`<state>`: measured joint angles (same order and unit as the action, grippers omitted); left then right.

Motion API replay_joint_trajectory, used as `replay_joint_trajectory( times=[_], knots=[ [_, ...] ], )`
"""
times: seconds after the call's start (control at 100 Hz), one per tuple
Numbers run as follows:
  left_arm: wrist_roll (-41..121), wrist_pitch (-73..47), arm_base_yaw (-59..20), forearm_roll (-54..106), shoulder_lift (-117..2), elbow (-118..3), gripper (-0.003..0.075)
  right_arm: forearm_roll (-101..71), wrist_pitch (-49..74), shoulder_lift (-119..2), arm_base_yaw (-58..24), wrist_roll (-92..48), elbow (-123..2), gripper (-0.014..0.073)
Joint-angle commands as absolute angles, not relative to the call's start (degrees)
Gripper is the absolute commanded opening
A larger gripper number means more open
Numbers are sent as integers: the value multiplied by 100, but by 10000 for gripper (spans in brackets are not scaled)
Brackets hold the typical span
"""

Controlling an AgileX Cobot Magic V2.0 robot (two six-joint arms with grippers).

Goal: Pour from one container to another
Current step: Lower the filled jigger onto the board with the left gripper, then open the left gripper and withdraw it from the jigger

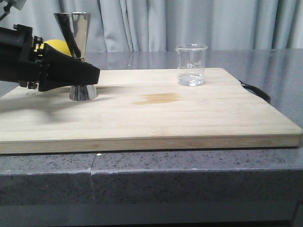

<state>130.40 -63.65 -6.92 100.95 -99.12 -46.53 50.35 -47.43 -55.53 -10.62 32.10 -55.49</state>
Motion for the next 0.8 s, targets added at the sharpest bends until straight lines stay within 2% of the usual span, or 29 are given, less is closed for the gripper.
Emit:
replay_joint_trajectory(
  times=[0.0, 0.12, 0.19, 0.59, 0.79],
  knots=[
    [13008, -6784, -686, 10364, -9714, -4748, 448, 4800, -4884, -5454, -1036, 3182, -5744, 604],
    [13008, -6784, -674, 10364, -9714, -4748, 546, 4800, -4895, -5454, -1036, 3182, -5744, 604],
    [13008, -6784, -635, 10364, -9714, -4748, 576, 4800, -4895, -5454, -1036, 3182, -5744, 604],
    [12609, -7320, 174, 9677, -9599, -4748, 579, 4800, -4895, -5454, -1036, 3182, -5744, 604],
    [11628, -7333, 825, 9494, -9373, -4748, 573, 4800, -4547, -5454, -1036, 3182, -5744, 603]
  ],
)
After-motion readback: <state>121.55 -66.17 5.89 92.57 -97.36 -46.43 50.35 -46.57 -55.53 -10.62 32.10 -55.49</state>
